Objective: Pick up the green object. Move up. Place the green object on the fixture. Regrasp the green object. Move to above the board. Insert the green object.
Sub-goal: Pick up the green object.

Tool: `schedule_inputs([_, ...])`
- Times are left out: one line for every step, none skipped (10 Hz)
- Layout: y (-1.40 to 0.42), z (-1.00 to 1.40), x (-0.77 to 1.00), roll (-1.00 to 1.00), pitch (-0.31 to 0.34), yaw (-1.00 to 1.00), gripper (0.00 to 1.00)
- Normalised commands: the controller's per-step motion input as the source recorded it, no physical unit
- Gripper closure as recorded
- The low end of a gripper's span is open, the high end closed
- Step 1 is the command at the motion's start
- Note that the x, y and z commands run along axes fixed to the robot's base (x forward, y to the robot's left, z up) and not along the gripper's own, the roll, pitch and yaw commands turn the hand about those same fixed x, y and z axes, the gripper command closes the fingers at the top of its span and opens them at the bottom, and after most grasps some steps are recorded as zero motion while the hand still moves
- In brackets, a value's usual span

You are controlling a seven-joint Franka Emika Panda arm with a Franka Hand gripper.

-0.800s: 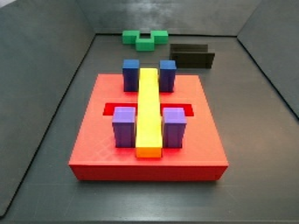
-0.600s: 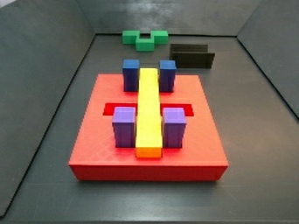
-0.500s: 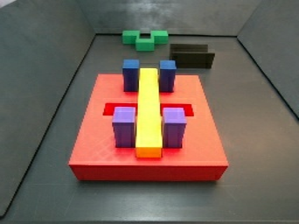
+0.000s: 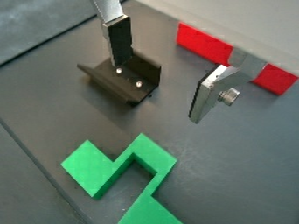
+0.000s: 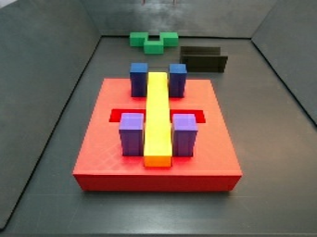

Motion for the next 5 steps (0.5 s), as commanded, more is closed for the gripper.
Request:
schedule_inputs([0.1,-0.73,0.18,0.04,0.0,0.04,0.0])
schedule_inputs([0.16,-0.74,0.18,0.07,0.0,0.05,0.0])
schedule_inputs([0.31,-0.57,0.05,-0.08,0.0,0.04,0.0])
schedule_inputs([0.3,-0.64,0.01,-0.08,0.0,0.01,0.0])
schedule_inputs([0.24,-0.68,0.0,-0.05,0.0,0.0,0.0])
